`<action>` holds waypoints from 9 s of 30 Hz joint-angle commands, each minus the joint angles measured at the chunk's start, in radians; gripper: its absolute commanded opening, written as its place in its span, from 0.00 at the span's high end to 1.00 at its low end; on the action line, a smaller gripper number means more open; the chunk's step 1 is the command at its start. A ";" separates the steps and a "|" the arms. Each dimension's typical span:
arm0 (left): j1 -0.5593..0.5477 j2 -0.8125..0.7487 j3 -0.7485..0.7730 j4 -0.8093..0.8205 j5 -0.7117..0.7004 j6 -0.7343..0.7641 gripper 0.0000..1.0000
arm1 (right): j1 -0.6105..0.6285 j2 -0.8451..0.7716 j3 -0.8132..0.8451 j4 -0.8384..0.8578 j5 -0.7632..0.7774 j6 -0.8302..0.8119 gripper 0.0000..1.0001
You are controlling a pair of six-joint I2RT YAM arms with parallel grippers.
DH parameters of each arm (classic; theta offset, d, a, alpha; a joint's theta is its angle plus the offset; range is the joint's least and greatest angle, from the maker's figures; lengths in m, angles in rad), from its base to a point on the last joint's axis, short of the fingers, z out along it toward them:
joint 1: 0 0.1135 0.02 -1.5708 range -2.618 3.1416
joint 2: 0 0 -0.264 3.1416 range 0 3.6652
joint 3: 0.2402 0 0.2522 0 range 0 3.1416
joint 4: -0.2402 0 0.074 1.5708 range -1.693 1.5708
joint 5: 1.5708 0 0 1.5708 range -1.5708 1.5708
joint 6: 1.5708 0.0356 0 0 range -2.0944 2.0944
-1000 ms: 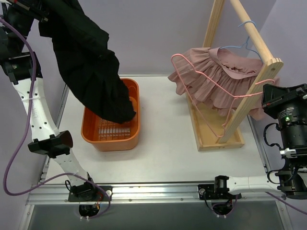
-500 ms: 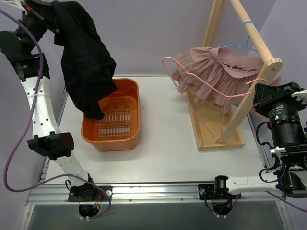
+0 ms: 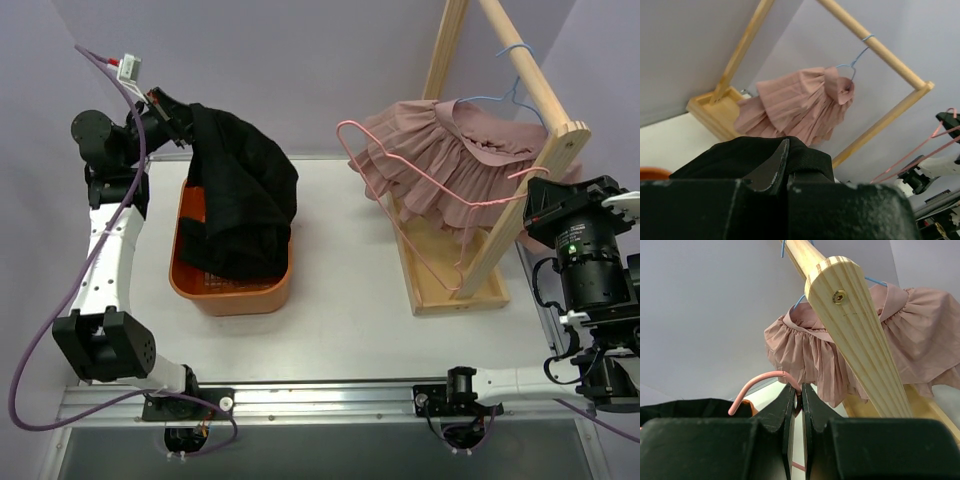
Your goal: Remove the skirt from the hanger
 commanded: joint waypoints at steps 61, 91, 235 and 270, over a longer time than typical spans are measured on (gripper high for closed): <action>-0.492 -0.223 -0.734 1.148 0.018 -0.222 0.05 | 0.081 0.208 0.208 -0.693 -0.198 0.843 1.00; -1.286 -0.455 -0.209 -0.729 -1.035 1.007 0.03 | 0.081 0.345 0.154 -0.113 0.080 0.374 1.00; -1.042 0.923 1.309 -0.575 -0.156 0.642 0.98 | 0.413 0.228 -0.792 -0.930 -0.322 1.693 1.00; -1.105 0.946 1.302 -0.438 -0.130 0.540 0.98 | 0.572 0.306 -0.745 -1.208 -0.230 2.086 1.00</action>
